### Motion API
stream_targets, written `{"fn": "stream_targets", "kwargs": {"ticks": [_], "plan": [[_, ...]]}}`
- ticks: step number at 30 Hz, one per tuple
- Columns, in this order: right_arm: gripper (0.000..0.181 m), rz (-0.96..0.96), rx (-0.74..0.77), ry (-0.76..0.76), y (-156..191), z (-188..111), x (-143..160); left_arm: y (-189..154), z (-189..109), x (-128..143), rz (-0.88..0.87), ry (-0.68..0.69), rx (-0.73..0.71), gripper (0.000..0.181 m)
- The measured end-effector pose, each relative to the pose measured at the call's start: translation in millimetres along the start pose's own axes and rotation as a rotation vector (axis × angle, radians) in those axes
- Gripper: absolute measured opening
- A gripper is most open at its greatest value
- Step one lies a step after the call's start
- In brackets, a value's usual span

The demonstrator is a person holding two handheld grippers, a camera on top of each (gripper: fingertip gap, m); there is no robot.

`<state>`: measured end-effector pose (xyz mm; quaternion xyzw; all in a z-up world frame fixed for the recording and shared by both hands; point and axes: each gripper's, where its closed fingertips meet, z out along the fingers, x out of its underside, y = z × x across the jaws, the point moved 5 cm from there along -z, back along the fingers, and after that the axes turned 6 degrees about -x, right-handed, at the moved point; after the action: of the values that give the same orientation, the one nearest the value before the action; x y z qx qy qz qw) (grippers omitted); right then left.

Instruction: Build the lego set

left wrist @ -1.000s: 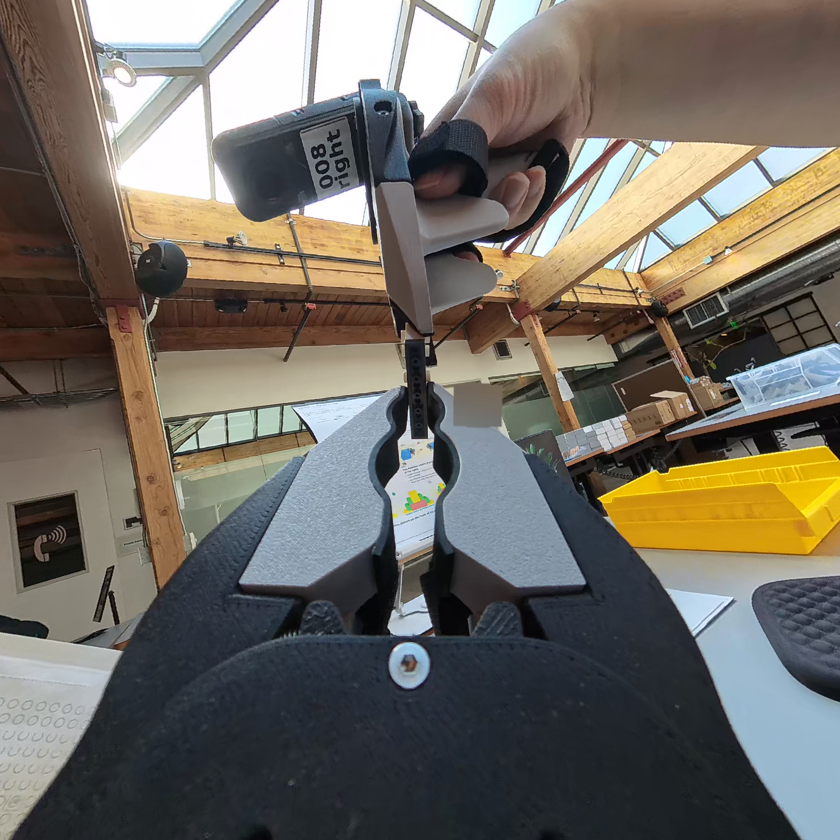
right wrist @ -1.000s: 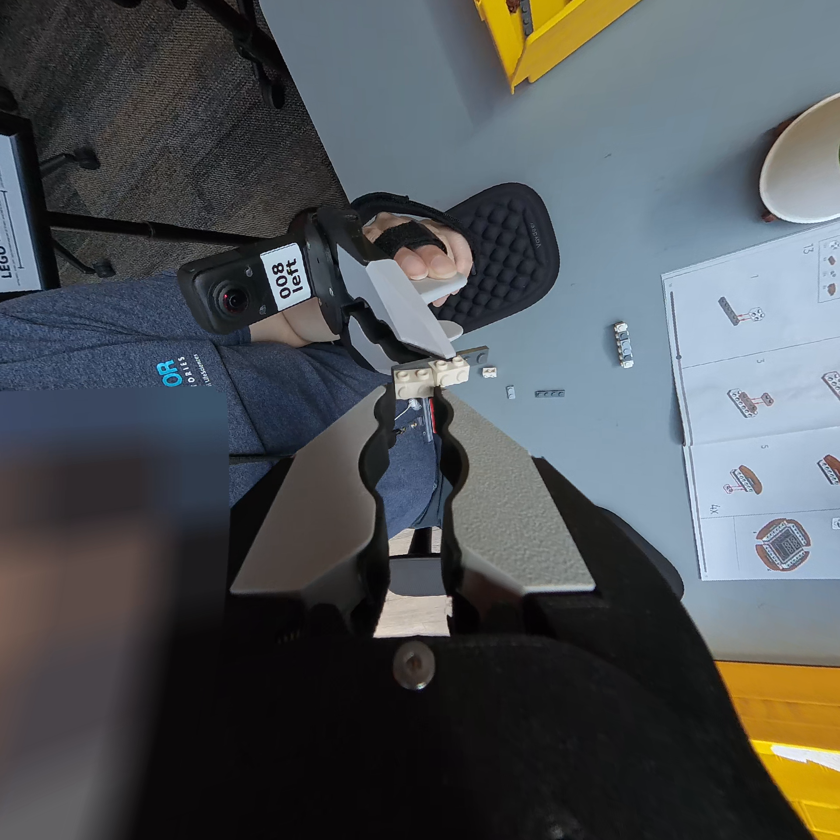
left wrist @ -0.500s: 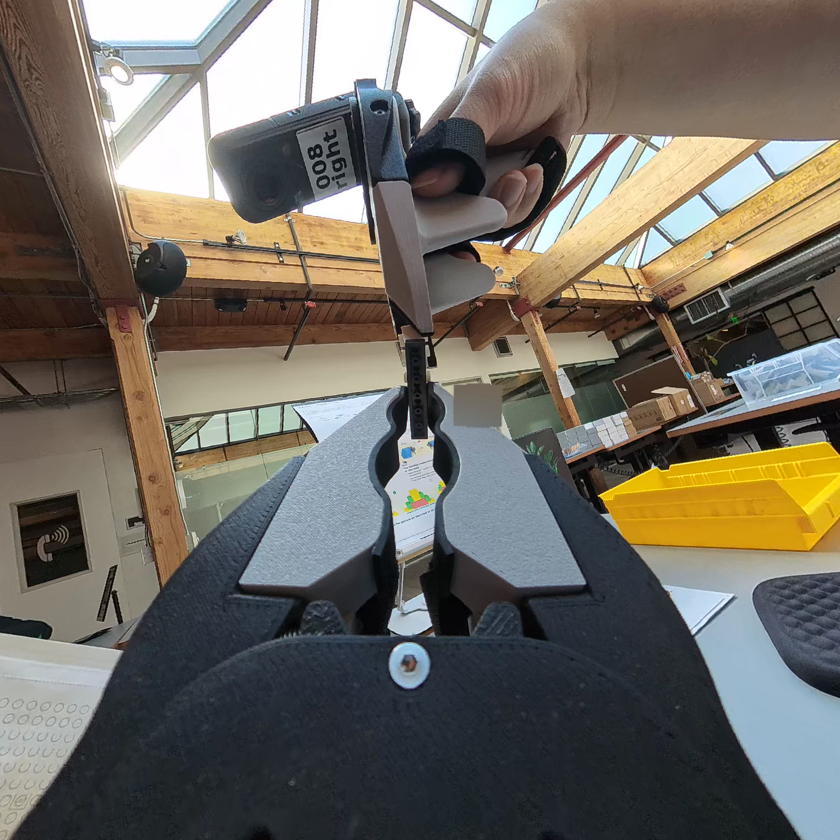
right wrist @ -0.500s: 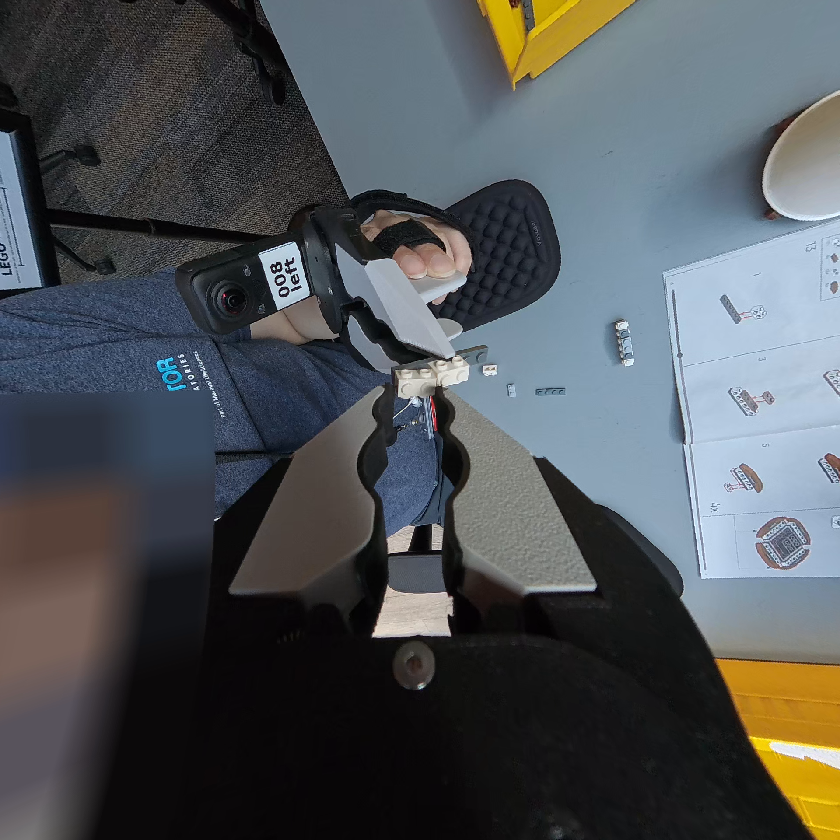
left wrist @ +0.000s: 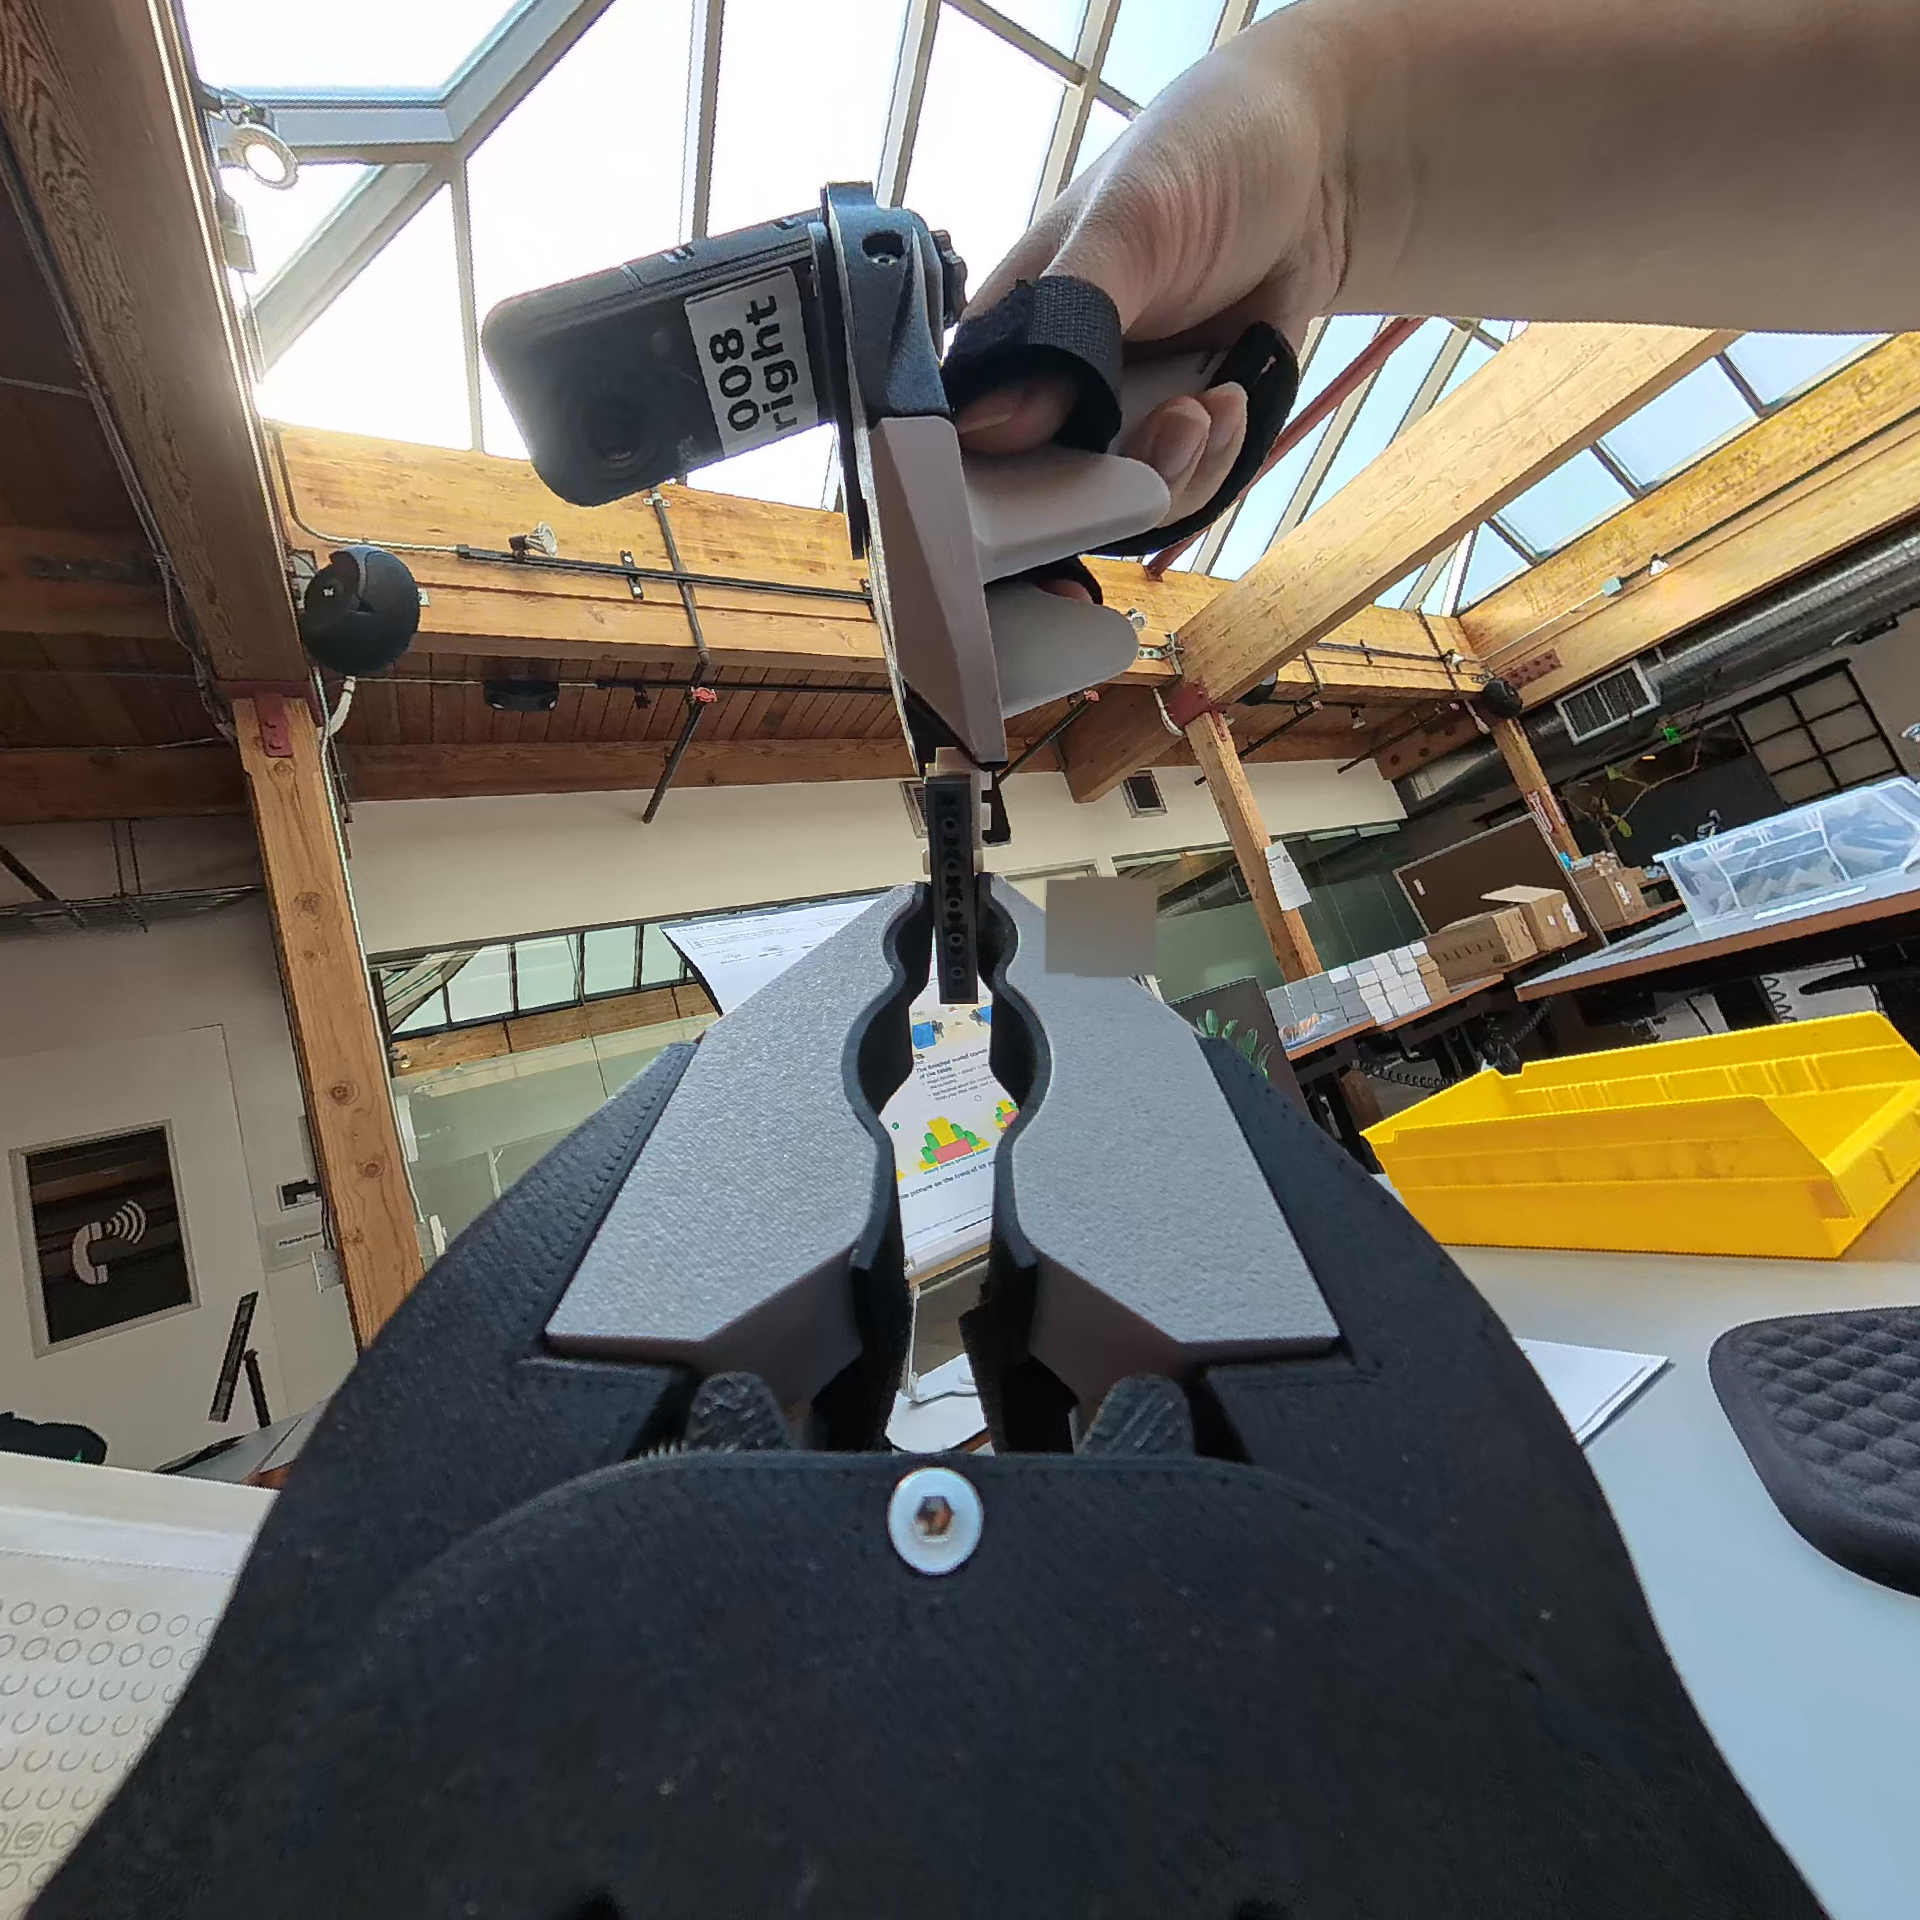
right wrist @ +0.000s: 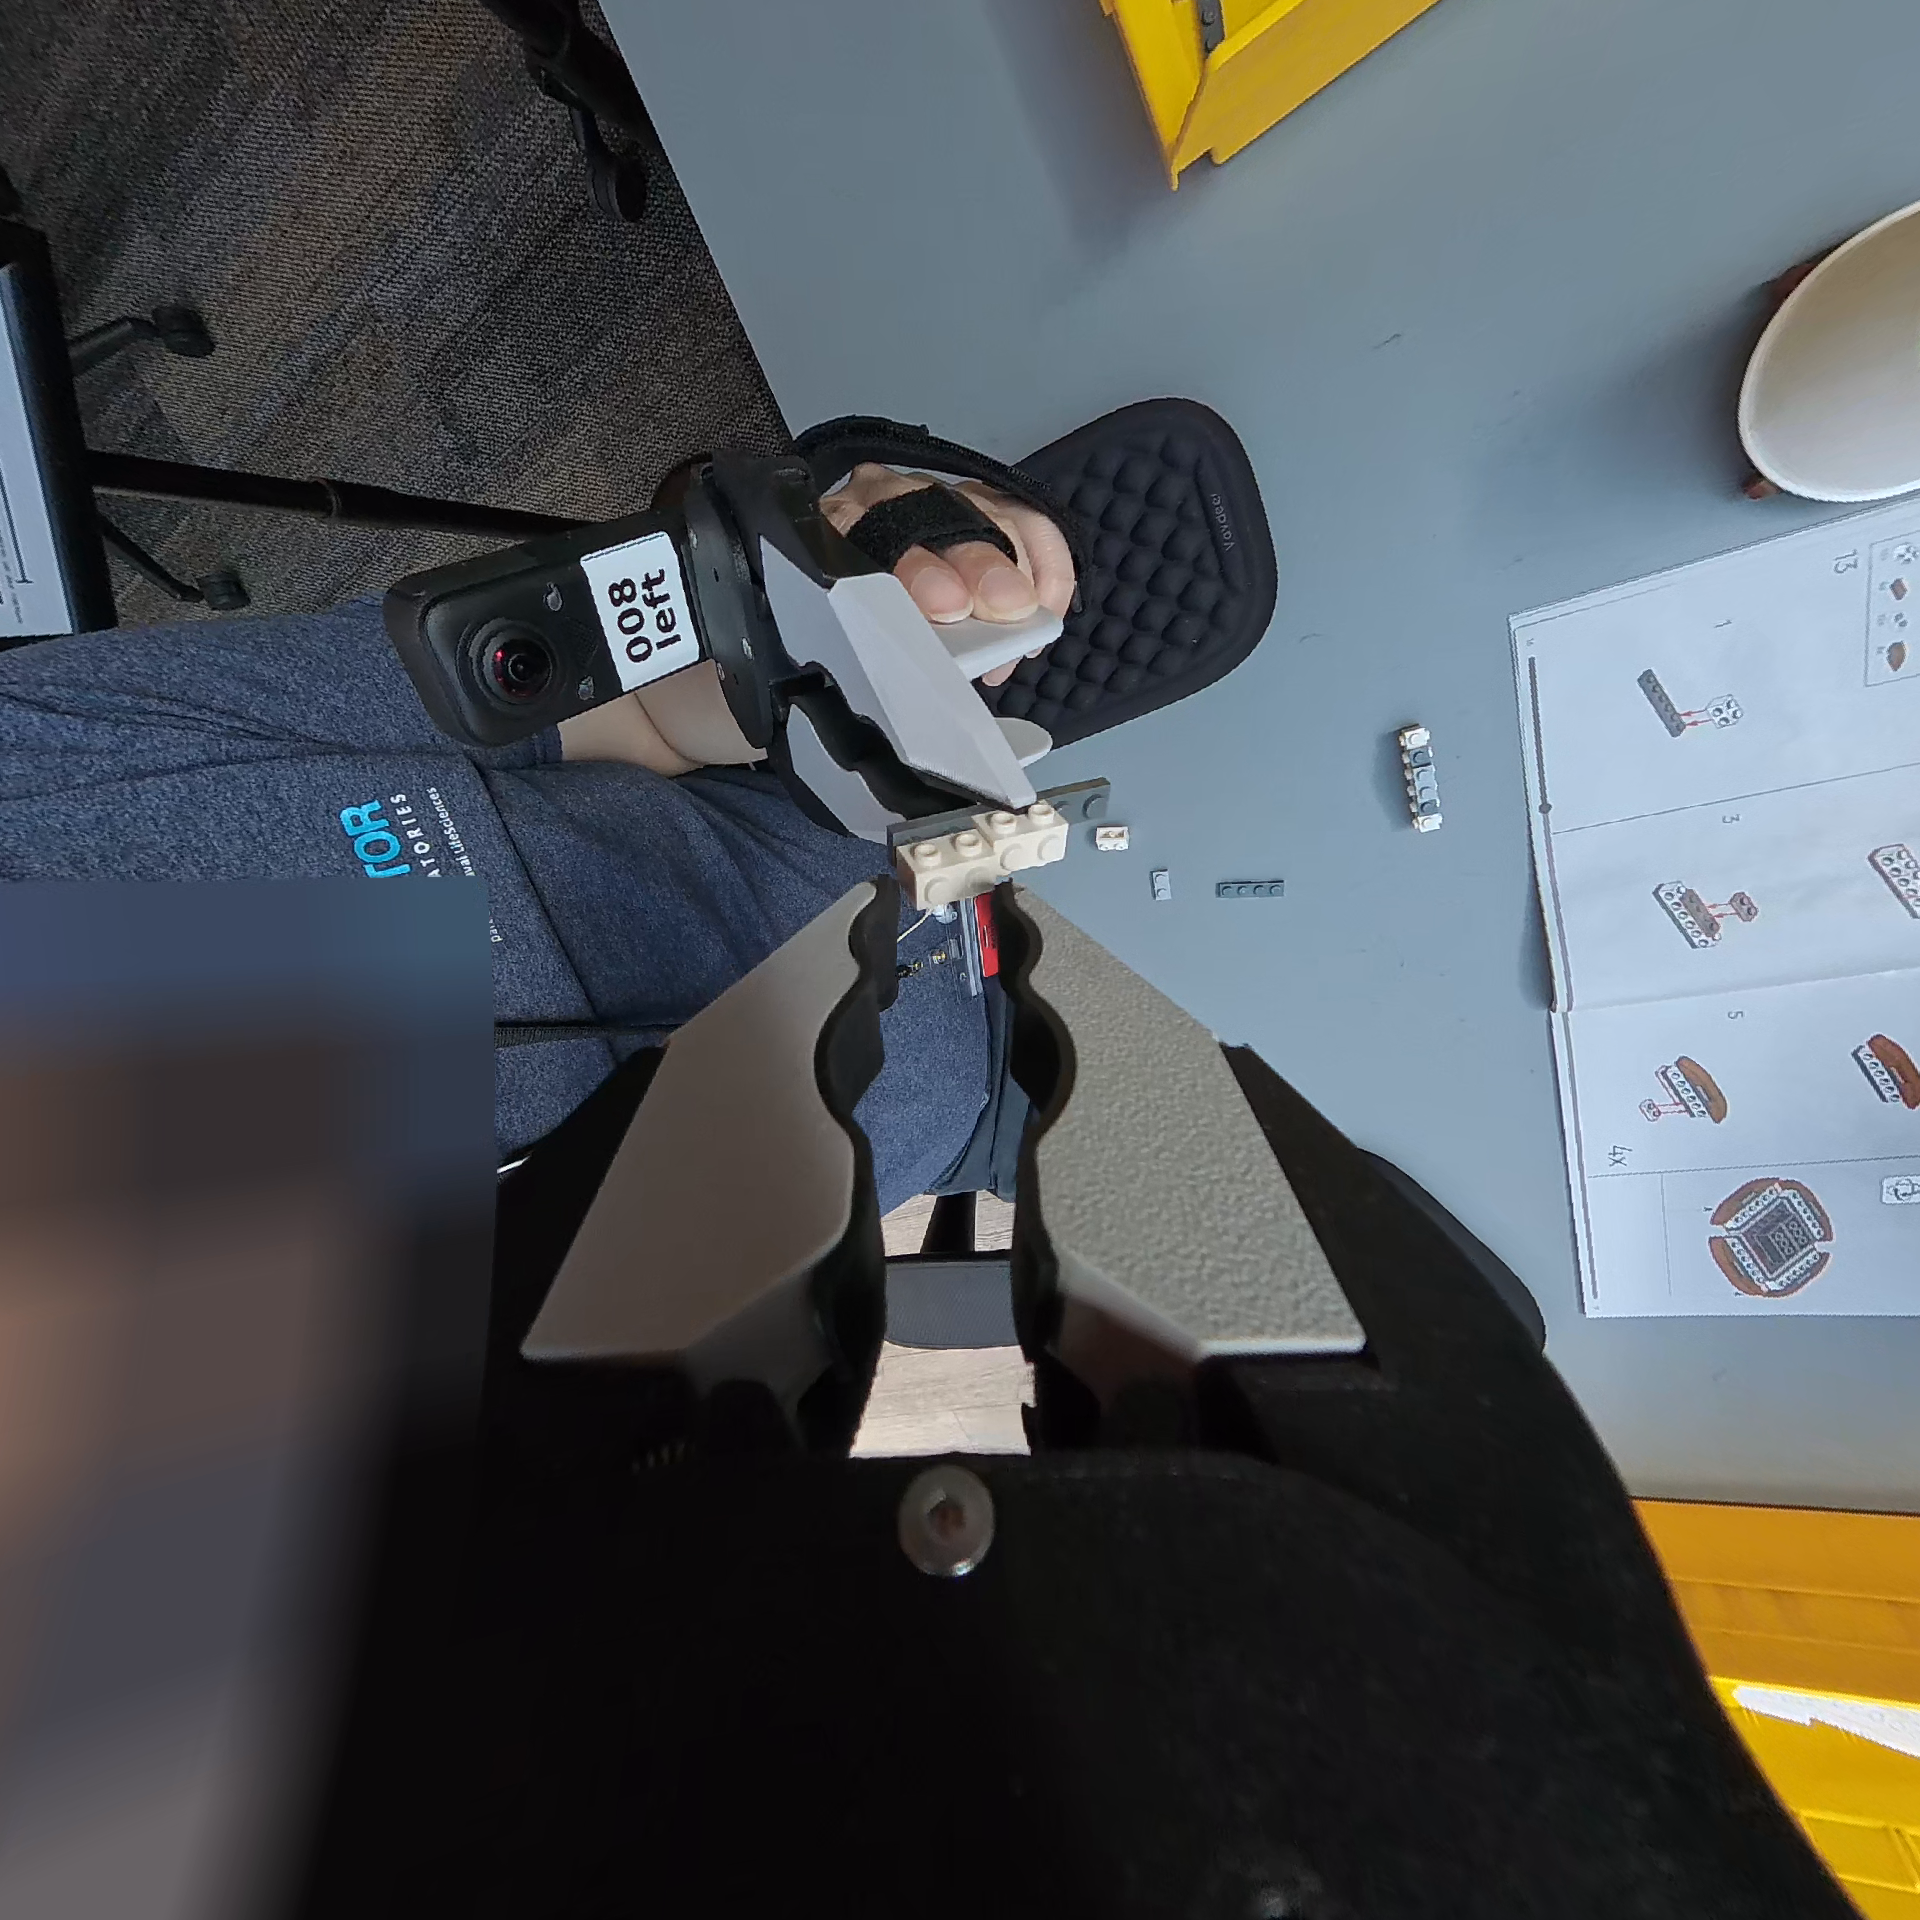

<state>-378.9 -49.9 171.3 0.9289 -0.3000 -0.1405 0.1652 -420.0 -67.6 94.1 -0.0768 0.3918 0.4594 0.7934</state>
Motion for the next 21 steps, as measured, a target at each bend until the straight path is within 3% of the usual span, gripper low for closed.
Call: {"fn": "stream_targets", "kwargs": {"ticks": [21], "plan": [[0.015, -0.031, -0.003, 0.002, 2.2, 0.7, 1.8, 0.7, -1.7, -2.8, -0.032, -0.001, 0.008, 0.005]]}}
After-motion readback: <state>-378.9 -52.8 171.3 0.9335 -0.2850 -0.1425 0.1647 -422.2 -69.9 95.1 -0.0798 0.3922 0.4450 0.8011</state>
